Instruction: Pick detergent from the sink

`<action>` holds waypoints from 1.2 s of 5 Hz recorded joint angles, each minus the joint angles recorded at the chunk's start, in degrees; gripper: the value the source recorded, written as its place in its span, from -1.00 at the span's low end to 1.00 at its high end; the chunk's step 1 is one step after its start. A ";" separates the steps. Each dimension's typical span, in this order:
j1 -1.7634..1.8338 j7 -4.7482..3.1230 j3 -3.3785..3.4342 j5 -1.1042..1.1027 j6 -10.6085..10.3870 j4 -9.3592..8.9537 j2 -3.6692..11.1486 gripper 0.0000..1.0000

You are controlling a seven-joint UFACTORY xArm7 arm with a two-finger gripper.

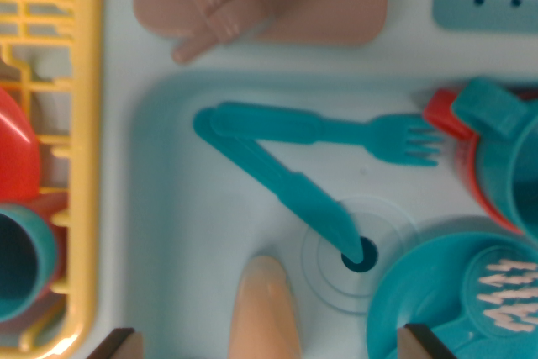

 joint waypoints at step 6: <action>-0.26 -1.56 -0.66 0.62 -6.59 -6.51 0.05 -1.00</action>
